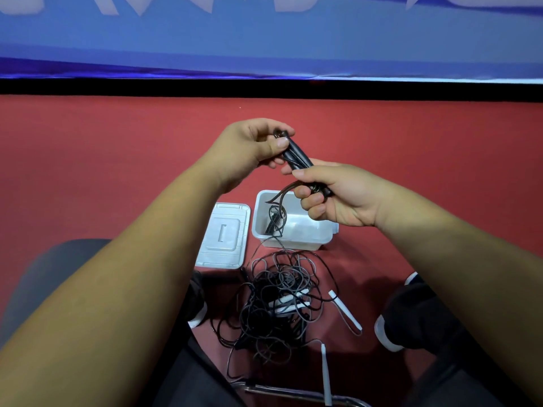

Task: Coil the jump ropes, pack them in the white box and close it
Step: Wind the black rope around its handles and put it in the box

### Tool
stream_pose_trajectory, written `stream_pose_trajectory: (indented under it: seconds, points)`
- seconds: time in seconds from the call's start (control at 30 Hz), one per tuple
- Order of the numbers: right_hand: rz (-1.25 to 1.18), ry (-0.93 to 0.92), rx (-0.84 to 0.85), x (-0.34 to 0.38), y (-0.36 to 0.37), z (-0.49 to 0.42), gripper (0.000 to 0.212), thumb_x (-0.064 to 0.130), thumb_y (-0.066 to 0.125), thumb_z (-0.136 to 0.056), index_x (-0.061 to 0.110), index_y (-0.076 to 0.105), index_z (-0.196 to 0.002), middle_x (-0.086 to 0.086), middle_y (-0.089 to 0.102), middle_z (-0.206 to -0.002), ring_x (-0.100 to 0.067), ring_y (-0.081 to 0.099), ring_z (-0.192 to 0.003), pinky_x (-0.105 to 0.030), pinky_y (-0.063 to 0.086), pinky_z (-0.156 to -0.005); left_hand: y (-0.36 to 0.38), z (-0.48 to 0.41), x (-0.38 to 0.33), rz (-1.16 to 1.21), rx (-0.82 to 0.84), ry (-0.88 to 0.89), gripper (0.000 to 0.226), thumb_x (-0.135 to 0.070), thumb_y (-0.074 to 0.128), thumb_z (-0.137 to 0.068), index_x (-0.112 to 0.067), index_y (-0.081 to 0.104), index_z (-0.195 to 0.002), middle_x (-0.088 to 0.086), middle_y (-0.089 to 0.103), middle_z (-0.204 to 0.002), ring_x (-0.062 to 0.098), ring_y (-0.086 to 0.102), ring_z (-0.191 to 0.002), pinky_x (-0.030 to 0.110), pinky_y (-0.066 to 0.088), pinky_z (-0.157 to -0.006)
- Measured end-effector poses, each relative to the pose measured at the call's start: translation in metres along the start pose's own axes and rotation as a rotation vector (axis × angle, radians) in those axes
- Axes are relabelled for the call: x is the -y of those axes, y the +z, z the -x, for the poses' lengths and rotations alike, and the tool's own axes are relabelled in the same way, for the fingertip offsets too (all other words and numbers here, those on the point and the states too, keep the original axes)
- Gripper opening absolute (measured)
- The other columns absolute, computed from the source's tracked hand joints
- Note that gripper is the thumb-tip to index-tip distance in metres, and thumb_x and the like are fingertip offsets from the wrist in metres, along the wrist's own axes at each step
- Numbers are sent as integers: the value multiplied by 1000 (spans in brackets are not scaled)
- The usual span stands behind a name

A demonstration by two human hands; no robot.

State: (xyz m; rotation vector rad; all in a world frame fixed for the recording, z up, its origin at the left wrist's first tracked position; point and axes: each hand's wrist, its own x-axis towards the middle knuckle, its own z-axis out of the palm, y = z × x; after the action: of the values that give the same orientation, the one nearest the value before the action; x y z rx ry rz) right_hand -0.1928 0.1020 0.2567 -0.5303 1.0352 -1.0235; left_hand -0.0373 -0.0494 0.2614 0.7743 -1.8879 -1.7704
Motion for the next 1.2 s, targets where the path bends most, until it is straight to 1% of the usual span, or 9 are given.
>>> stream_pose_trajectory:
  seconds: [0.13, 0.3, 0.47, 0.6, 0.77, 0.87, 1.0, 1.1, 1.2]
  points:
    - [165, -31, -69, -2, -3, 0, 28, 26, 62, -105, 19, 70, -132, -3, 53, -75, -17, 57, -65, -29, 51, -58, -4, 2, -2, -84, 3, 24, 19, 1, 69, -96, -6, 75, -113, 16, 76, -95, 19, 65, -73, 28, 57, -71]
    - [128, 3, -48, 0, -8, -1, 29, 22, 60, -106, 16, 68, -133, 1, 42, -74, -7, 30, -53, -19, 28, -47, -7, 2, -4, -156, 13, 13, 19, -2, 69, -97, -1, 74, -115, 16, 75, -90, 19, 65, -70, 29, 59, -73]
    - [79, 26, -65, -7, -7, -4, 26, 19, 58, -107, 14, 65, -131, 2, 44, -73, -5, 26, -50, -19, 18, -47, -8, 2, 0, -175, 57, -36, 21, -3, 65, -100, -2, 72, -121, 19, 74, -98, 21, 62, -75, 29, 58, -77]
    - [52, 12, -91, -4, -7, -6, 25, 18, 59, -106, 15, 66, -130, 1, 46, -73, -5, 25, -50, -22, 15, -50, -4, 0, 1, -22, 52, -107, 24, -4, 61, -103, 0, 70, -124, 24, 72, -103, 22, 61, -80, 30, 58, -81]
    - [61, 2, -124, -3, -11, -8, 24, 16, 60, -106, 16, 68, -128, 1, 47, -74, -6, 23, -53, -23, 15, -52, 4, -4, -2, 174, -97, -182, 29, -14, 52, -108, 5, 67, -125, 10, 67, -83, 12, 61, -62, 29, 61, -74]
    - [37, -18, -145, -3, -13, -8, 24, 16, 60, -106, 16, 66, -129, 1, 46, -74, -6, 24, -53, -23, 15, -52, 1, -8, 3, 189, -135, -248, 34, -2, 41, -105, 2, 61, -131, 17, 71, -100, 21, 69, -74, 33, 61, -78]
    - [-21, -48, -169, 4, -14, -6, 30, 18, 60, -106, 10, 61, -135, 1, 46, -73, -5, 25, -51, -22, 15, -50, 2, -1, 15, -33, 211, -340, 58, 12, 41, -93, -14, 58, -142, 0, 73, -129, 22, 68, -122, 34, 51, -100]
    - [-35, -67, -151, 10, -16, -5, 25, 19, 61, -105, 12, 51, -127, -2, 50, -74, -4, 27, -48, -20, 17, -46, 8, 8, 24, -143, 511, -315, 52, 9, 50, -99, -19, 61, -141, -4, 72, -131, 11, 64, -125, 27, 44, -107]
    - [-16, -67, -153, 15, -20, -2, 22, 20, 62, -105, 12, 48, -120, -4, 56, -76, -4, 29, -47, -19, 21, -44, 7, 10, 27, -357, 458, -272, 29, -9, 64, -102, -23, 74, -127, -4, 77, -119, 12, 67, -123, 29, 44, -114]
